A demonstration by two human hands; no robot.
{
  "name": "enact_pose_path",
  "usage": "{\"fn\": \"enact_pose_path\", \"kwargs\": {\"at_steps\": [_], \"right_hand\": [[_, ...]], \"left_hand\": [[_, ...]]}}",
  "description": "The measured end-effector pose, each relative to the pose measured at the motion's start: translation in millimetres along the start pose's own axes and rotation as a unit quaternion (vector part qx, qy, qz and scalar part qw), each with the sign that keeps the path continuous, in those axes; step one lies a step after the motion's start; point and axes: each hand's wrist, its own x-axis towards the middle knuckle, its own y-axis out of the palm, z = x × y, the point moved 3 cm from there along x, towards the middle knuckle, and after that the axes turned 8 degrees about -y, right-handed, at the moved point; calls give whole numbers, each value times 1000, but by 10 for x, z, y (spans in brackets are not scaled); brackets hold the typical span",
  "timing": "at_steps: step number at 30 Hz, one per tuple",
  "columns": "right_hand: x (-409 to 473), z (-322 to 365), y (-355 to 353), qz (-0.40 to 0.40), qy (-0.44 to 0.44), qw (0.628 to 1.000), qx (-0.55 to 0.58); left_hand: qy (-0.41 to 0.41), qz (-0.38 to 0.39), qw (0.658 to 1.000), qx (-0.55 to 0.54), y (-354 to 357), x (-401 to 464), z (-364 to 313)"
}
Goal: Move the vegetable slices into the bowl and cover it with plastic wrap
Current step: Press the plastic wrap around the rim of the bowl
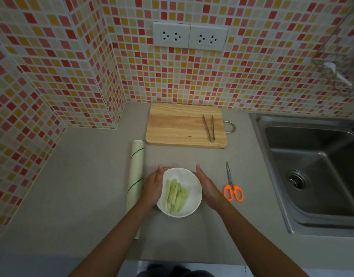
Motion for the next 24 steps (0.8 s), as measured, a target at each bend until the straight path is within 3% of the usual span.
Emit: {"fn": "enact_pose_path", "kwargs": {"at_steps": [6,11,13,15,18,20,24], "right_hand": [[-58,6,36,-21,-28,999,-30],[-65,-45,-67,-59,-31,996,-55],[-58,-25,-108,-81,-37,995,-55],[-43,40,-150,-106,-56,991,-51],[9,189,-181,-104,-83,990,-41],[59,246,-142,-71,-79,993,-43],[91,221,23,-3,-43,999,-30]], "left_hand": [[31,51,996,60,-32,102,-160],[85,30,987,133,19,140,-241],[76,-4,991,106,1,144,-272],[52,-62,997,11,-47,83,-306],[8,-177,979,-101,-29,-132,-232],[-24,-180,974,-133,88,-291,-139],[-15,-164,985,-57,199,-367,-94]]}}
